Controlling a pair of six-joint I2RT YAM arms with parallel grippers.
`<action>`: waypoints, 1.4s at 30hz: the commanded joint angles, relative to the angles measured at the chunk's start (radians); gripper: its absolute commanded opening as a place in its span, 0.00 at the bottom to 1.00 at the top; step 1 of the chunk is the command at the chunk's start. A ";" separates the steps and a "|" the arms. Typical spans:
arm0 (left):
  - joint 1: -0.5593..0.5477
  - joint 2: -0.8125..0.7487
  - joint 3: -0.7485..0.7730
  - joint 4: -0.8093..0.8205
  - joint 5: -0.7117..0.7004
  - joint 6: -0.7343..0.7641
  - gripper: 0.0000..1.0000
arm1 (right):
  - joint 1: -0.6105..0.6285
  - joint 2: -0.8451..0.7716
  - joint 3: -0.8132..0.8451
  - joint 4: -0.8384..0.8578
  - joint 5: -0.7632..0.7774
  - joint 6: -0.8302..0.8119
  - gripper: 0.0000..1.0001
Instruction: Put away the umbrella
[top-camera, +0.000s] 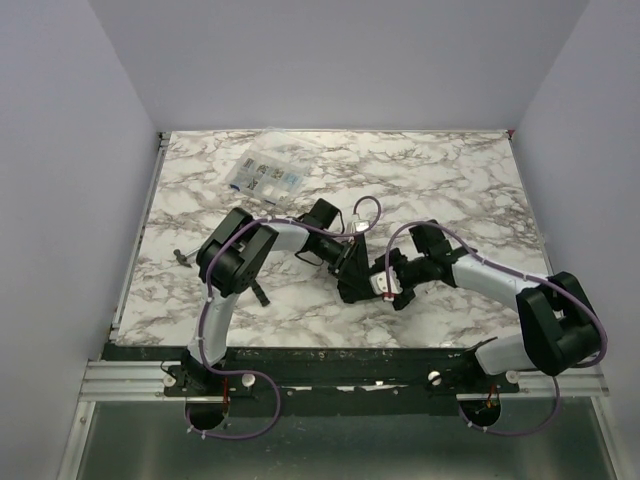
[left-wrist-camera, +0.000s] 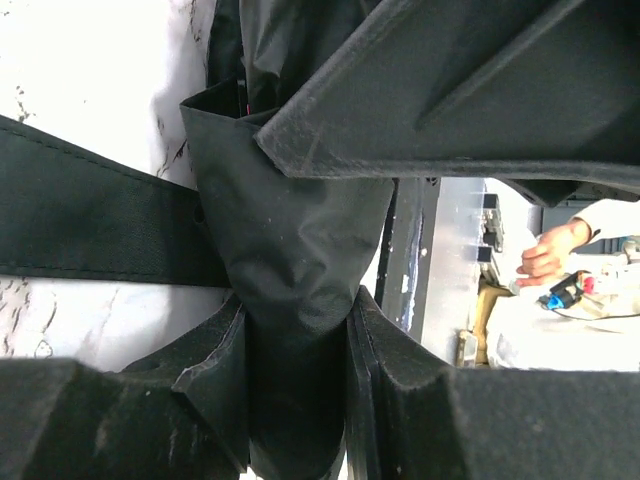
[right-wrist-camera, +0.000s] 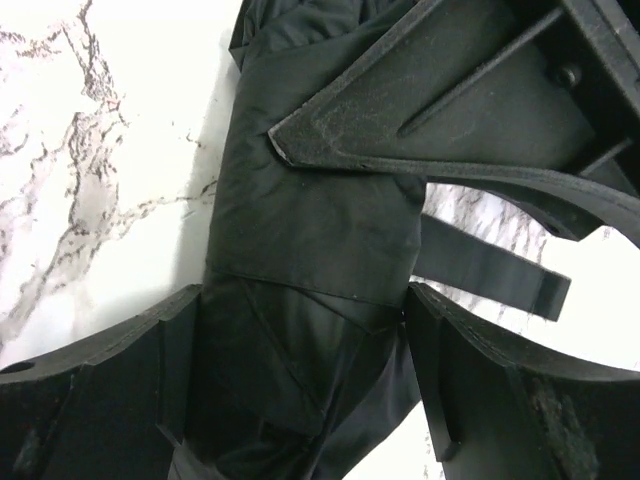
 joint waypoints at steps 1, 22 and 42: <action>-0.015 0.109 -0.047 -0.207 -0.227 0.013 0.01 | 0.011 0.013 -0.025 -0.012 0.110 0.054 0.78; 0.129 -0.456 -0.286 0.514 -0.558 -0.213 0.76 | 0.063 0.345 0.233 -0.429 0.136 0.415 0.17; -0.114 -0.744 -0.625 0.496 -0.676 0.651 0.97 | 0.052 0.527 0.345 -0.526 0.107 0.551 0.12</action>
